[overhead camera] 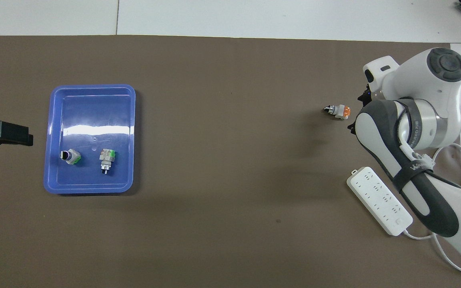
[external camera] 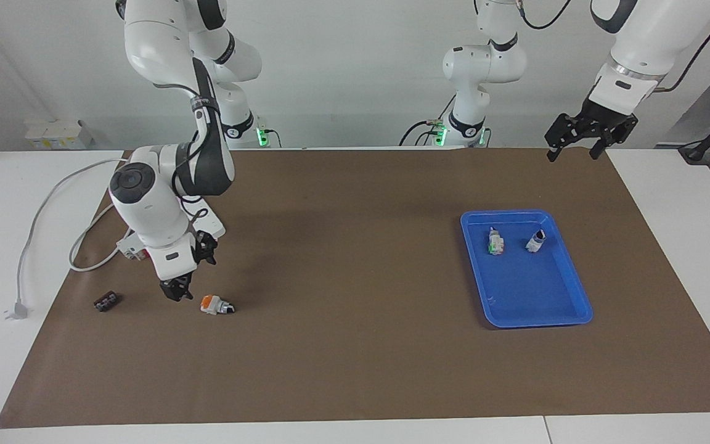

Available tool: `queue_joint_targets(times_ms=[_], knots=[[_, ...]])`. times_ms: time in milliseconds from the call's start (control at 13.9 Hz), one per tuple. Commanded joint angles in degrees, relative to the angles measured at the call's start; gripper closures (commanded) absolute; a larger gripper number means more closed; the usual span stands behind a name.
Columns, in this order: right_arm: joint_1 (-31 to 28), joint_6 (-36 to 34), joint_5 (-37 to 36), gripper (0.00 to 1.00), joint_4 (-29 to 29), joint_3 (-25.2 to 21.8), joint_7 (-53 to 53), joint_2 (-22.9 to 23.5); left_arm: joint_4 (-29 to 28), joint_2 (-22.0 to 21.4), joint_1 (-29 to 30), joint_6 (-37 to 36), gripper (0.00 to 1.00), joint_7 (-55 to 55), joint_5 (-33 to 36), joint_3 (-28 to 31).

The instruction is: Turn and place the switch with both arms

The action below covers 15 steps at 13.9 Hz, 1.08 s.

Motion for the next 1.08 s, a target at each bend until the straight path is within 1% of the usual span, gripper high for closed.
queue_joint_targets(times_ms=[0, 72, 288, 504, 935, 1007], knots=[[-0.69, 2.25, 0.89, 0.00, 0.95, 0.91, -4.83, 1.92, -1.91, -1.57, 0.14, 0.88, 0.00, 0.02, 1.22, -0.17], [-0.69, 3.30, 1.07, 0.00, 0.95, 0.91, -7.63, 2.72, -1.91, -1.57, 0.14, 0.88, 0.00, 0.10, 1.22, -0.17], [-1.48, 3.75, 1.07, 0.00, 0.95, 0.91, -11.78, 5.27, -1.91, -1.57, 0.14, 0.88, 0.00, 0.02, 1.22, -0.17], [-1.48, 5.85, 0.98, 0.00, 0.95, 1.43, -12.32, 6.50, -1.91, -1.57, 0.22, 0.88, 0.00, 0.10, 1.22, -0.17], [-1.22, 10.16, 1.77, 0.01, -0.89, 1.52, -15.31, 7.56, -1.91, -1.57, 0.14, 0.88, 0.00, 0.10, 1.22, -0.17], [-1.39, 10.17, 1.77, 0.03, -0.99, 1.52, -15.66, 7.64, -1.91, -1.57, 0.14, 0.88, 0.00, 0.10, 1.22, -0.17]])
